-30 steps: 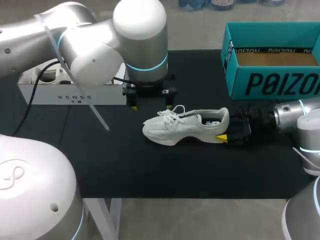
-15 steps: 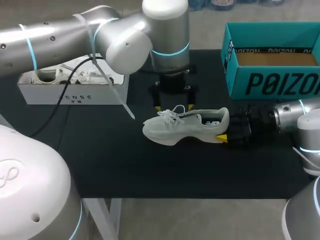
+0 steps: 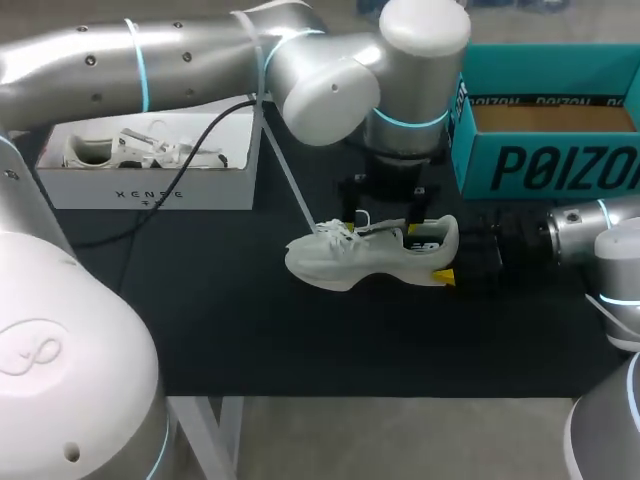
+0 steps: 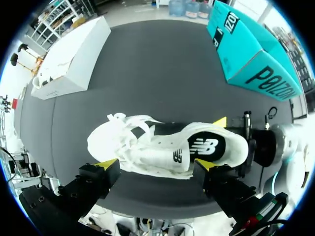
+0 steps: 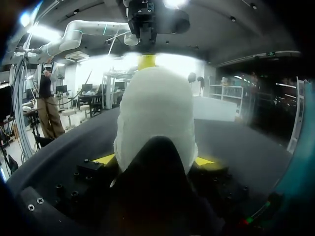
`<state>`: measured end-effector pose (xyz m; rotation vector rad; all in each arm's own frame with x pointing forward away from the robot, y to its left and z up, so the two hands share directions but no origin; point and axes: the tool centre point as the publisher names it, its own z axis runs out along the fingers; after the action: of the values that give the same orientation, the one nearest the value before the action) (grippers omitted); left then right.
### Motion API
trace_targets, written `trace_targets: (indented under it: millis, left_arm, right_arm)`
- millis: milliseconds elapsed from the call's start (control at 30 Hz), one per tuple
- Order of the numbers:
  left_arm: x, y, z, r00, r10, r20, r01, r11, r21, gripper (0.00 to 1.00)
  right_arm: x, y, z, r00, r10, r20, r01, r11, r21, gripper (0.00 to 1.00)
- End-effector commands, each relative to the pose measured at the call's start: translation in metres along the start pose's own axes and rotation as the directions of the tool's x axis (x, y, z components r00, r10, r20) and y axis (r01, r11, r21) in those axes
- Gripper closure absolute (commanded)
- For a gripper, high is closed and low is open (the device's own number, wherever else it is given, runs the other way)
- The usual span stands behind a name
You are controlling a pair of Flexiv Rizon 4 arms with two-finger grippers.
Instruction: Take the shoe out of the shoebox, open the shoe tongue, remove and reinsert the insole, then place the shoe into the shoebox
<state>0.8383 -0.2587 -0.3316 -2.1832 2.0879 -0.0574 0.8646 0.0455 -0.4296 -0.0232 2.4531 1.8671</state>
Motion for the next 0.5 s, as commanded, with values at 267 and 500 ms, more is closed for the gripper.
trace_targets:
  millis: [267, 500]
  left_arm:
    - [0.011, -0.007, 0.026, 0.995, -0.045, 0.084, 0.043, 0.999, 0.034, 0.0]
    - [0.02, -0.001, 0.025, 0.995, -0.025, 0.096, 0.021, 0.999, 0.042, 0.0]
  right_arm:
    - [0.0, -0.005, 0.003, 1.0, -0.001, 0.001, 0.001, 1.0, 0.002, 1.0]
    - [0.0, -0.005, 0.003, 1.0, -0.001, 0.001, 0.001, 1.0, 0.002, 1.0]
